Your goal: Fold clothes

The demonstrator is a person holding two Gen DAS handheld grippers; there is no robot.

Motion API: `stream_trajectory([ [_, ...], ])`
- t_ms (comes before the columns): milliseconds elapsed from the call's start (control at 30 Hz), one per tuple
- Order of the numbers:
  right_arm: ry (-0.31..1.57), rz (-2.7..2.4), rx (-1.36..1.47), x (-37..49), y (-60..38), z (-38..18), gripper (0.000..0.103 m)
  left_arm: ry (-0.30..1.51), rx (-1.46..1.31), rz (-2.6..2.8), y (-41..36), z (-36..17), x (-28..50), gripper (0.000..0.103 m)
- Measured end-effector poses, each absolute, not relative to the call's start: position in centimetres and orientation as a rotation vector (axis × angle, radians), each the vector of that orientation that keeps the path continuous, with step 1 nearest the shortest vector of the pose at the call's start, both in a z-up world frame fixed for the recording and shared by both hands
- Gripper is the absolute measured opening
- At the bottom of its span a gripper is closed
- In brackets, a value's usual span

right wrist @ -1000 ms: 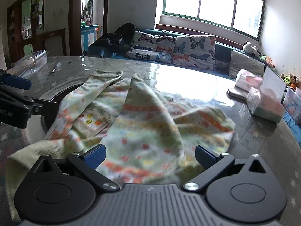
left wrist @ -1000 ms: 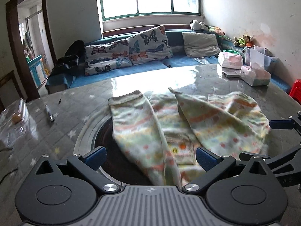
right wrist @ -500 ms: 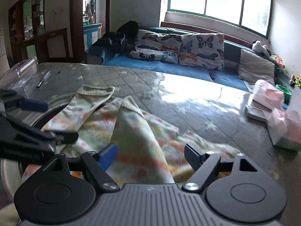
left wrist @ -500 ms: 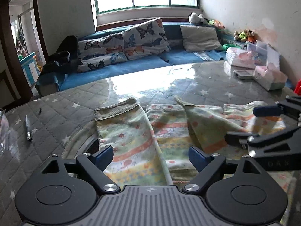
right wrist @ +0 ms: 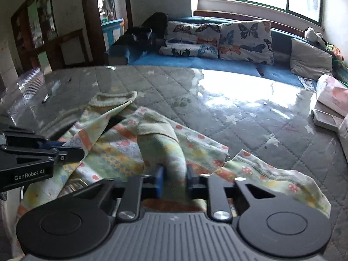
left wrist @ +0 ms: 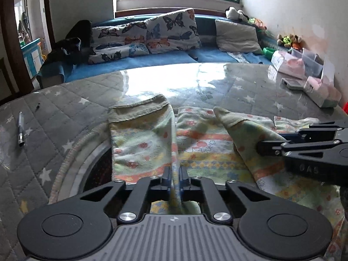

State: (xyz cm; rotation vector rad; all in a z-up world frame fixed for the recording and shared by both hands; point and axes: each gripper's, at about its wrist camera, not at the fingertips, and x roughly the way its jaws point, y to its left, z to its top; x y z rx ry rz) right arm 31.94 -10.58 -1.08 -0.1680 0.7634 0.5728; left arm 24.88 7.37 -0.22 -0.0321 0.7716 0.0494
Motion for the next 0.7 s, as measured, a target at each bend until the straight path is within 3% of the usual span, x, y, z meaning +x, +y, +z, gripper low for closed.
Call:
stream_trajectory([
  [133, 0.717, 0.57, -0.117, 30.7, -11.8, 0.2, 0.005, 0.756, -0.071, 0.069, 8.5, 0.3, 23.7, 0.003],
  [433, 0.592, 0.517, -0.013, 26.4, -17.9, 4.5, 0.005, 0.669, -0.177, 0.211, 13.3, 2.9, 15.9, 0.002],
  [700, 0.498, 0.431, 0.068, 20.6, -25.7, 6.9, 0.005, 0.663, -0.25, 0.317, 15.7, 2.0, 7.4, 0.001],
])
